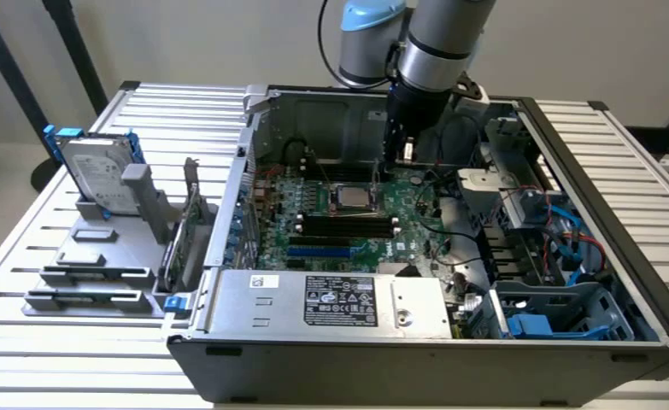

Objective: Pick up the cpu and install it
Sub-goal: 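Close the cpu cover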

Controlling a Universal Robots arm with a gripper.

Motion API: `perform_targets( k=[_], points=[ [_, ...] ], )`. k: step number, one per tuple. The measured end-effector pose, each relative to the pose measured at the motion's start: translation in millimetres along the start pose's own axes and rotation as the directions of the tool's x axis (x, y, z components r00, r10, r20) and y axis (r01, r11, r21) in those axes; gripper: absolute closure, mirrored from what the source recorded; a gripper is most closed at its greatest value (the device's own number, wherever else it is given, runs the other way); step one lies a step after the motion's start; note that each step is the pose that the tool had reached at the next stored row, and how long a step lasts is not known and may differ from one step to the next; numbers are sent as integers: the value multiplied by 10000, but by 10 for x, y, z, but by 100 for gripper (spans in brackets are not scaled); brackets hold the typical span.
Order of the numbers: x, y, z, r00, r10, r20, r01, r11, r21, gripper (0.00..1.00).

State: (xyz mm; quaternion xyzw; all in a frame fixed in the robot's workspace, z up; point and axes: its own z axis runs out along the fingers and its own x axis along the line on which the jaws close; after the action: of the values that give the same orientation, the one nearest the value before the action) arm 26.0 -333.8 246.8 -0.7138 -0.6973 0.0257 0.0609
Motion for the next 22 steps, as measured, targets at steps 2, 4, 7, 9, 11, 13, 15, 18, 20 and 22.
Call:
perform_targets(
  k=[2,4,7,9,11,13,15,18,20,22],
  points=[
    [-2,-70,9,10000,4,0,-4,10000,67,89],
    [-3,-131,17,10000,5,1,-5,9999,120,89],
    [-5,-203,29,10000,-17,8,17,9999,161,89],
    [-7,-245,39,10000,-71,13,71,9998,167,89],
    [-8,-275,48,9999,-104,18,104,9997,216,89],
    [-9,-297,53,9999,-123,23,122,9993,364,89],
    [-9,-317,57,9999,-129,26,127,9983,570,89],
    [-10,-355,63,9999,-120,29,116,9955,941,89],
    [-12,-392,68,9999,-111,33,107,9932,1162,89],
    [-13,-444,80,9999,-104,33,99,9915,1301,89]
  ],
)
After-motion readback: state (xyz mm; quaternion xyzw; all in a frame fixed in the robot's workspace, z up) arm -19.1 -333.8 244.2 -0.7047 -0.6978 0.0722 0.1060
